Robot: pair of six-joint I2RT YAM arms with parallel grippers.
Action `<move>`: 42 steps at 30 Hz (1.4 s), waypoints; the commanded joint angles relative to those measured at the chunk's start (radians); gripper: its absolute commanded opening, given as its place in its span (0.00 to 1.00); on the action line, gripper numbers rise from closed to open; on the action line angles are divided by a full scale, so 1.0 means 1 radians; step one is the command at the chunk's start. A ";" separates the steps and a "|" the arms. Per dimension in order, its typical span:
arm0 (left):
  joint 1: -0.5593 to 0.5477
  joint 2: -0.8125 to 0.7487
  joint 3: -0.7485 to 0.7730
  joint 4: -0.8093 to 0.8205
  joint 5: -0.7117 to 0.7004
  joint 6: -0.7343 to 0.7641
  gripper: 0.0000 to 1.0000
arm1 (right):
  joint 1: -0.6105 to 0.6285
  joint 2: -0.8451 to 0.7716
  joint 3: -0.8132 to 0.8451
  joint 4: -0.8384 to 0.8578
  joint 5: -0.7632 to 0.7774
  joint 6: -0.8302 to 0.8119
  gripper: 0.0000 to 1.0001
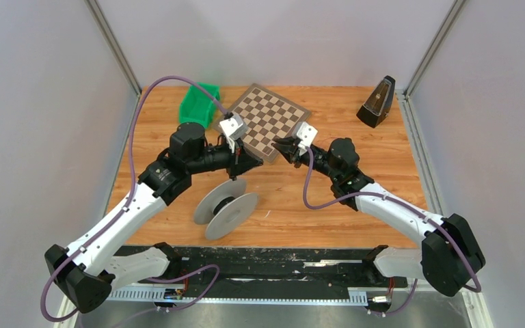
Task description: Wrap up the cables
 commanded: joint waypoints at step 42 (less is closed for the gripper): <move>0.011 0.199 0.218 -0.571 -0.405 0.237 0.00 | -0.011 -0.420 -0.100 -0.125 0.212 0.145 0.01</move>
